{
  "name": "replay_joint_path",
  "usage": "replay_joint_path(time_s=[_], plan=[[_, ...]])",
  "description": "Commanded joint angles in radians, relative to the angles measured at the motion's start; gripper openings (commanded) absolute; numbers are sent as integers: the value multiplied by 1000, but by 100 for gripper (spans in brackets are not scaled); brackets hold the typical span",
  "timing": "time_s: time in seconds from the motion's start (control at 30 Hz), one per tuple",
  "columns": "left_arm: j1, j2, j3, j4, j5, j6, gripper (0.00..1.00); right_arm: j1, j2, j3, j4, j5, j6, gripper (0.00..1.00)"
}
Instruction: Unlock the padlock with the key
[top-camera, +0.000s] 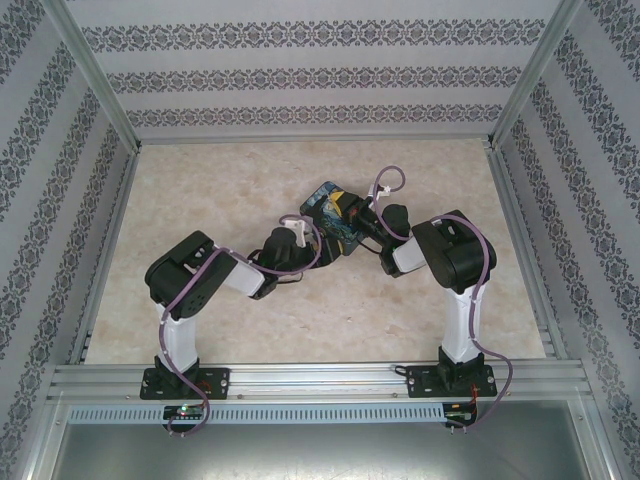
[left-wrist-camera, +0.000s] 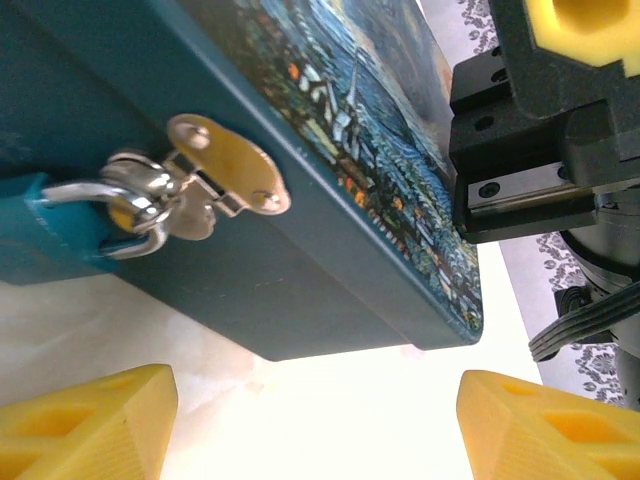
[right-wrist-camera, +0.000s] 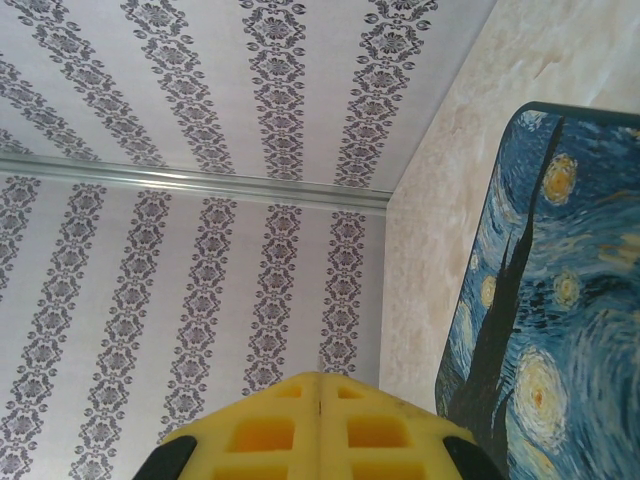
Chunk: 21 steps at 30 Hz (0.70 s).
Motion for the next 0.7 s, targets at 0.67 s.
replay_joint_path(time_s=[0.67], plan=[[87, -288, -17, -431, -148, 258, 81, -129, -39, 57, -361, -106, -75, 0]])
